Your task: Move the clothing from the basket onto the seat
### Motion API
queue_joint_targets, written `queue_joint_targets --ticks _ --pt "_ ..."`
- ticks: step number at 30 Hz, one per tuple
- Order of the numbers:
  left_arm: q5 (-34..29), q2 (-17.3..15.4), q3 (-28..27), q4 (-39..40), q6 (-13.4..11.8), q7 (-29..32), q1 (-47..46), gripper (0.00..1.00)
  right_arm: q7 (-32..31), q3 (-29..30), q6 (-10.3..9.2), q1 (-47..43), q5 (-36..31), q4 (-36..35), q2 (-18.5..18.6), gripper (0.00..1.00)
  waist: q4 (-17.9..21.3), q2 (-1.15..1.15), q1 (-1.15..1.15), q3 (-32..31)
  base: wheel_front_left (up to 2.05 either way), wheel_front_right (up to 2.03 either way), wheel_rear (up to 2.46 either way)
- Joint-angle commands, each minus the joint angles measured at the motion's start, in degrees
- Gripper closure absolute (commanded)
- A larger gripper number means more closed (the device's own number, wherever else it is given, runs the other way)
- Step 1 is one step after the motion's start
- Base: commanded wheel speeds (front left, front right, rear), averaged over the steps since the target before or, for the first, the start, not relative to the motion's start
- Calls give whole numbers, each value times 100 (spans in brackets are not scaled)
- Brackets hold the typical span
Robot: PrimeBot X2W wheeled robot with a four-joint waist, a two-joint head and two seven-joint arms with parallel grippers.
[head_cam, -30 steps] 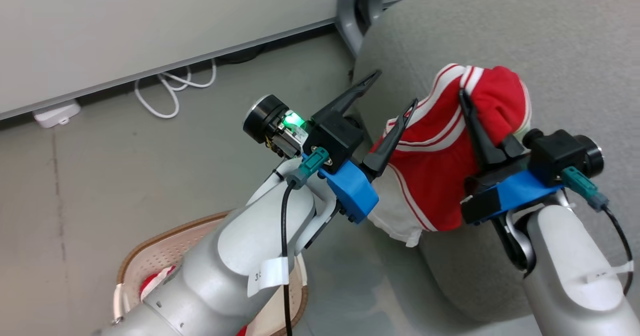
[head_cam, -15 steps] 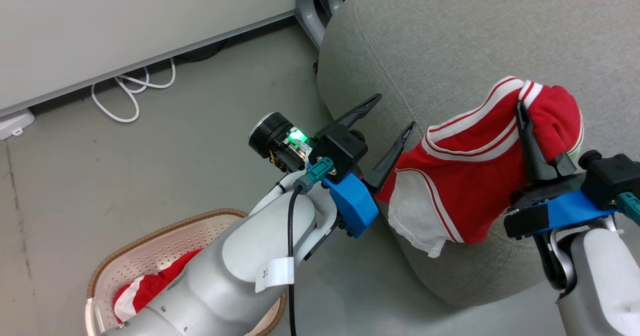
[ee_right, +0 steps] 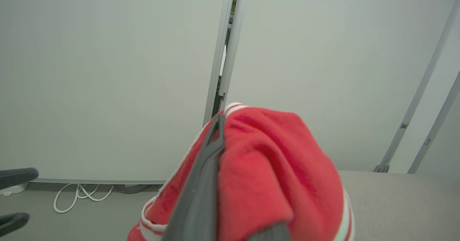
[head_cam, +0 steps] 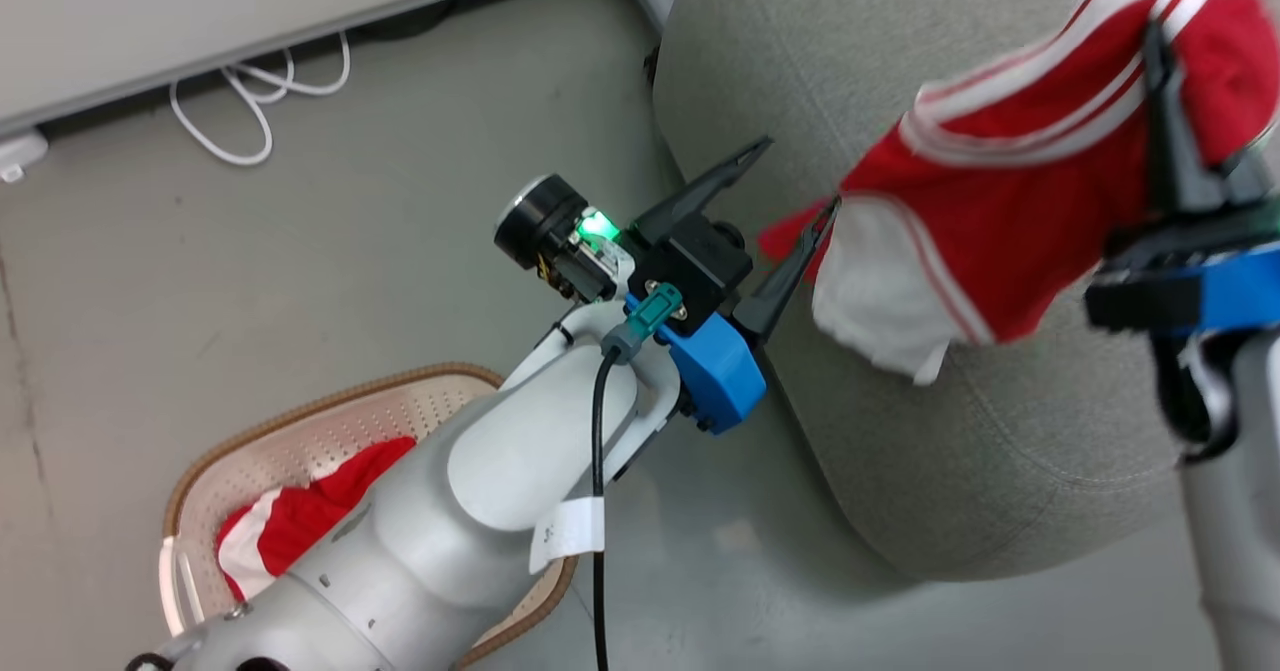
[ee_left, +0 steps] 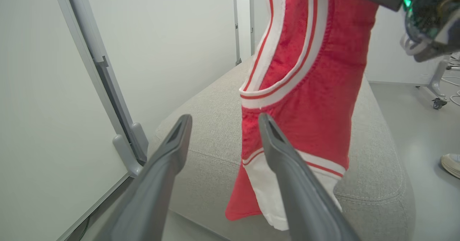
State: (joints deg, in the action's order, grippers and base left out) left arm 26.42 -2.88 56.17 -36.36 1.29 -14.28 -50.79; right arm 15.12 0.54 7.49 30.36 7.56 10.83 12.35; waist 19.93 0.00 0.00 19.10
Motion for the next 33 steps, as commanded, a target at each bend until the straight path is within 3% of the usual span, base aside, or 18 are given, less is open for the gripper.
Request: queue_joint_targets --ticks 1,6,13,20,24,33 --pt "-47 -28 -11 -17 -37 -38 -123 0 5 70 1 274 24 -58 89 100 -114 0 0 271 0 0 0" --pt "-206 -55 -17 17 -124 -59 -388 0 5 578 1 1198 142 -114 519 100 -298 0 0 829 0 0 0" --pt "-501 -101 -54 165 -209 -93 -793 0 4 1437 1 2284 201 -96 1478 100 -599 0 0 1700 0 0 0" --pt "-776 -145 -125 396 -224 -96 -1053 0 4 1835 1 2683 288 695 2276 100 -787 0 0 2260 0 0 0" --pt "-878 -133 -156 460 -202 -98 -1105 0 4 1842 1 2538 239 1465 2406 100 -853 0 0 2421 0 0 0" --pt "-1008 -75 -114 499 -119 -98 -1063 0 5 1706 1 2081 264 2628 2082 100 -858 0 0 2541 0 0 0"
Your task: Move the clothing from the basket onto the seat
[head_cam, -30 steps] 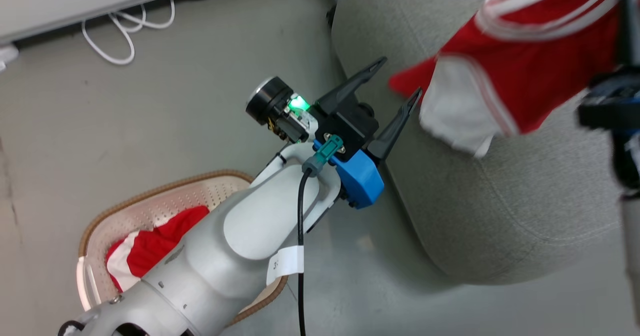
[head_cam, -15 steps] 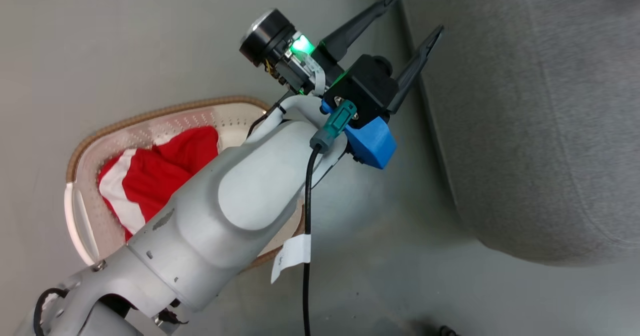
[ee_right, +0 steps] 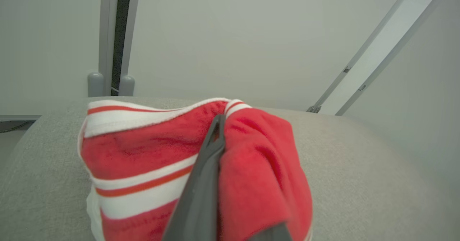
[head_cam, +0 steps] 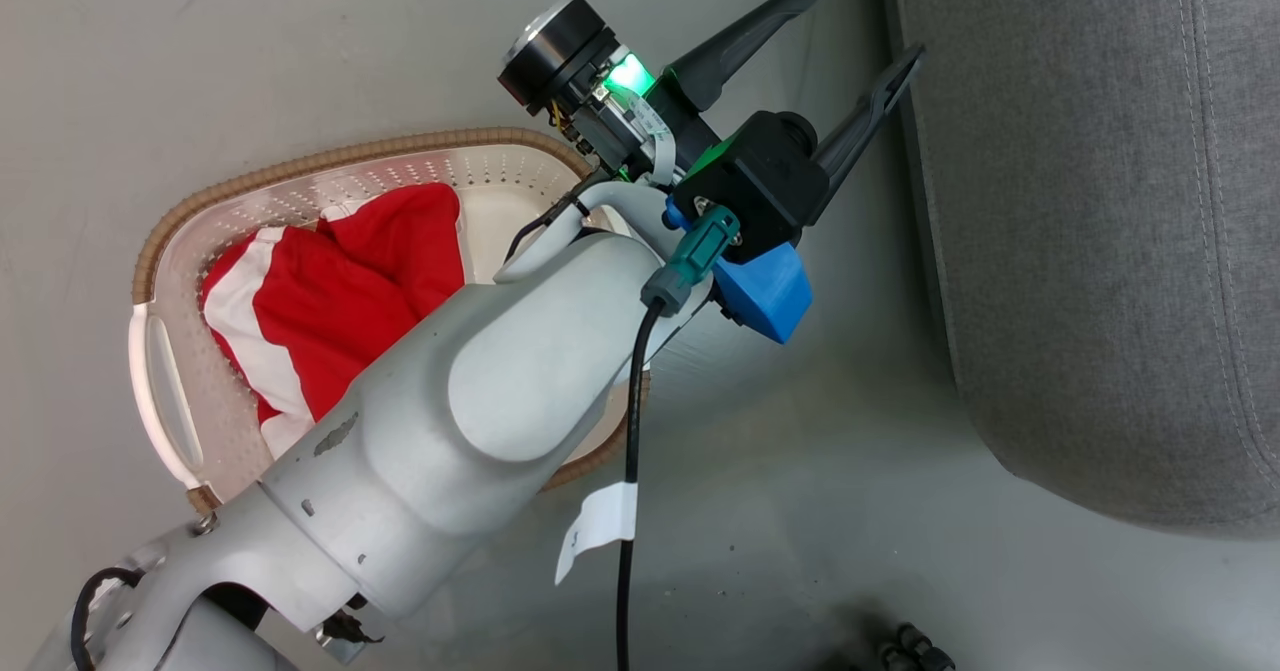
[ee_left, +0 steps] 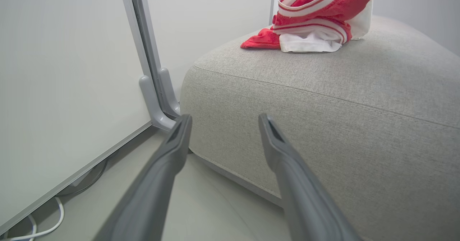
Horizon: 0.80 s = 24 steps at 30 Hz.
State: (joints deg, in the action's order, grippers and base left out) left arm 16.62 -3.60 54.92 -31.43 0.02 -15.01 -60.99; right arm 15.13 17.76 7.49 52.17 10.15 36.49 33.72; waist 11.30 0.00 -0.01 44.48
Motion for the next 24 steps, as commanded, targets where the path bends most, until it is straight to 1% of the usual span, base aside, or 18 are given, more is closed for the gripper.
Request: queue_joint_targets --ticks 1,4,5,6,9,13,18,24 --pt "-36 1 11 4 15 -24 -44 0 4 -26 1 -137 21 144 -94 100 7 0 1 10 0 0 0" --pt "-59 9 5 -8 38 -23 -51 0 3 -120 1 -284 17 341 -239 100 19 0 1 21 0 0 0" --pt "-67 14 5 -15 43 -23 -45 0 4 -140 1 -322 33 395 -265 64 25 0 1 19 0 0 0" --pt "-80 18 4 -22 43 -21 -37 0 4 -118 0 -320 64 388 -279 0 31 0 1 15 0 0 0" --pt "-108 20 -18 -55 50 -21 13 0 3 -54 1 -461 125 281 -380 0 46 0 1 -53 0 0 0" --pt "-101 30 -88 -27 47 -20 144 0 3 1 1 -859 132 45 -449 0 89 0 1 -283 0 0 0" --pt "-66 20 -269 80 26 -20 422 0 3 137 0 -1523 33 -357 -588 0 171 0 1 -753 0 0 0" --pt "-14 -31 -591 221 3 -20 899 0 3 364 0 -2361 -252 -727 -708 0 213 0 1 -1468 0 0 0"
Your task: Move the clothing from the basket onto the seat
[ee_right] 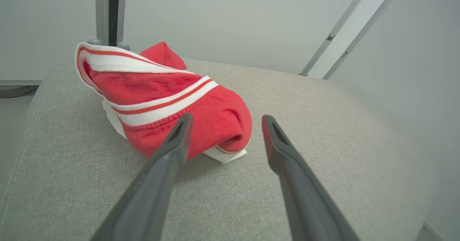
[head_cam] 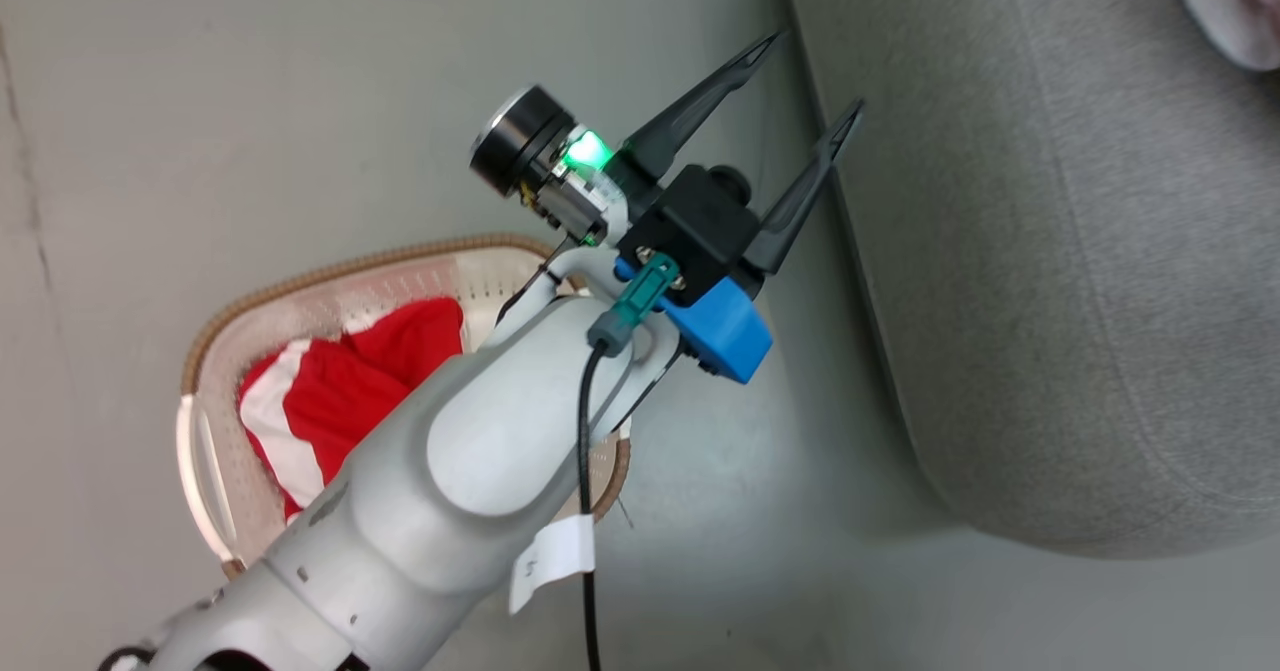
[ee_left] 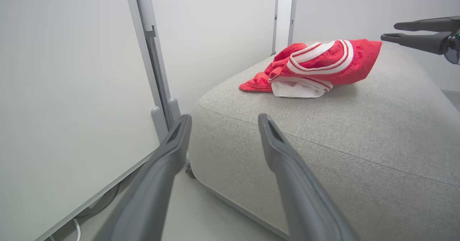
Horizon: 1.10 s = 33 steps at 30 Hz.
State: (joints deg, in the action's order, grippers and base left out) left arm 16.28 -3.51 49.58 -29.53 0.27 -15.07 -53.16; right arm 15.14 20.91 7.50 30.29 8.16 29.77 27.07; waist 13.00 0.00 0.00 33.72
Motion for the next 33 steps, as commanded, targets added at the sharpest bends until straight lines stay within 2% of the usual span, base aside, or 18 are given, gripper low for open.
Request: queue_joint_targets --ticks 1,8,18,26,33 --pt "34 -48 -118 57 -25 -15 212 0 2 85 -1 -291 -86 -140 -63 0 51 0 0 -509 0 0 0" --pt "78 -164 -560 238 -79 -15 863 0 1 42 -1 -827 -242 -989 -260 0 66 0 0 -1229 0 0 0" --pt "37 -432 -1481 630 -227 -14 1907 0 1 -814 -1 -1222 -219 -2253 -669 0 -282 0 0 -1966 0 0 0" --pt "-109 -563 -2165 909 -255 -15 2620 0 0 -1549 -1 -1541 -105 -2619 -1115 0 -689 0 0 -2298 0 0 0" --pt "-293 -570 -2822 1222 -225 -14 3208 0 1 -2003 -1 -1759 -27 -2448 -1373 0 -984 0 0 -2522 0 0 0"
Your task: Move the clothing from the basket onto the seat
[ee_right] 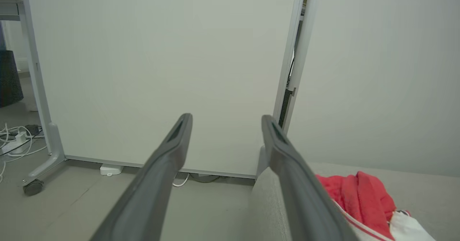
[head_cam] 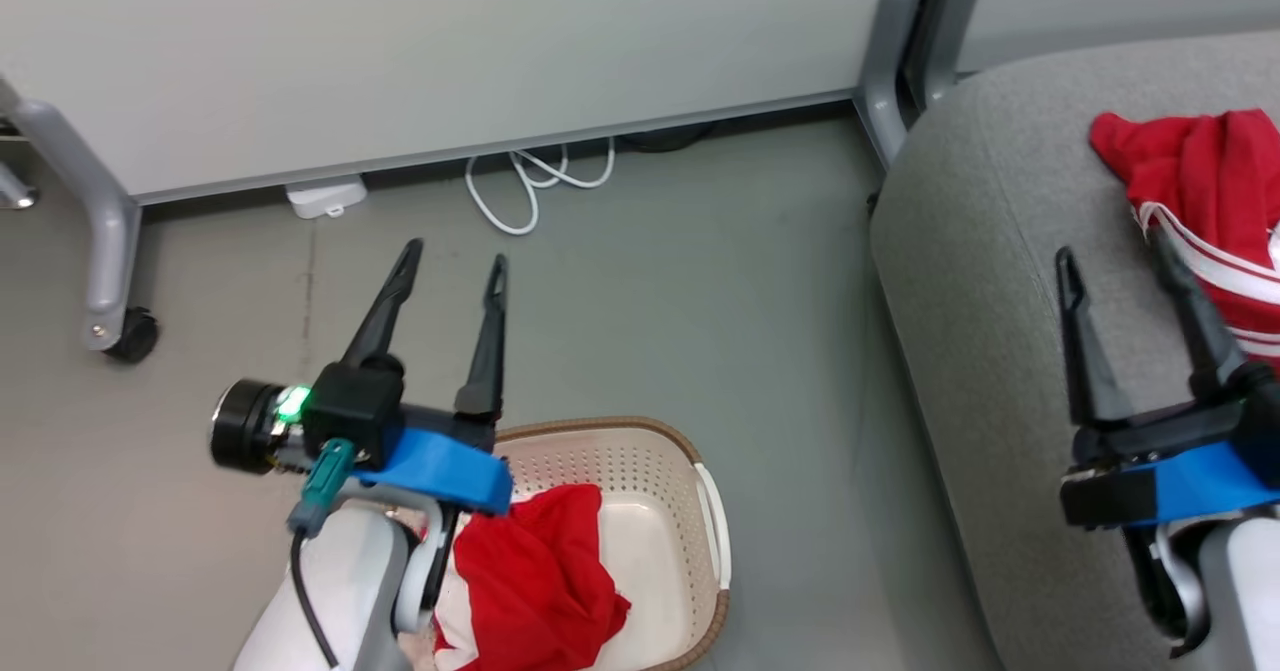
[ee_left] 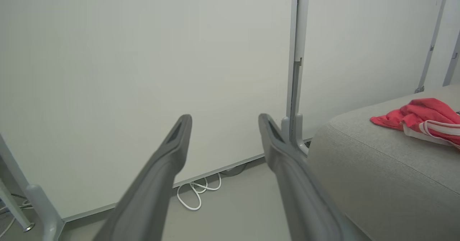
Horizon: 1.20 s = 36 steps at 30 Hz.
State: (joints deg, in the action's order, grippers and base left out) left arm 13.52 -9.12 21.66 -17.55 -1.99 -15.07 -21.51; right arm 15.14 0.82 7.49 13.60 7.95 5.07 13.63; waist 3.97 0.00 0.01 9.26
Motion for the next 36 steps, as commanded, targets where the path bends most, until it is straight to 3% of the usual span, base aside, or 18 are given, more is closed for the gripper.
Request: queue_joint_targets --ticks 1,18,36 --pt "-51 -1 -120 69 19 -15 143 0 1 -38 1 -117 19 53 -65 0 -109 0 -1 -103 0 0 0" --pt "-563 372 -1324 420 372 -15 1366 0 1 -171 1 -768 -6 602 -541 0 -435 0 -1 -505 0 0 0" --pt "-776 598 -1703 299 626 -15 1761 0 1 -81 1 -1306 -87 756 -825 0 -560 0 -1 -703 0 0 0"
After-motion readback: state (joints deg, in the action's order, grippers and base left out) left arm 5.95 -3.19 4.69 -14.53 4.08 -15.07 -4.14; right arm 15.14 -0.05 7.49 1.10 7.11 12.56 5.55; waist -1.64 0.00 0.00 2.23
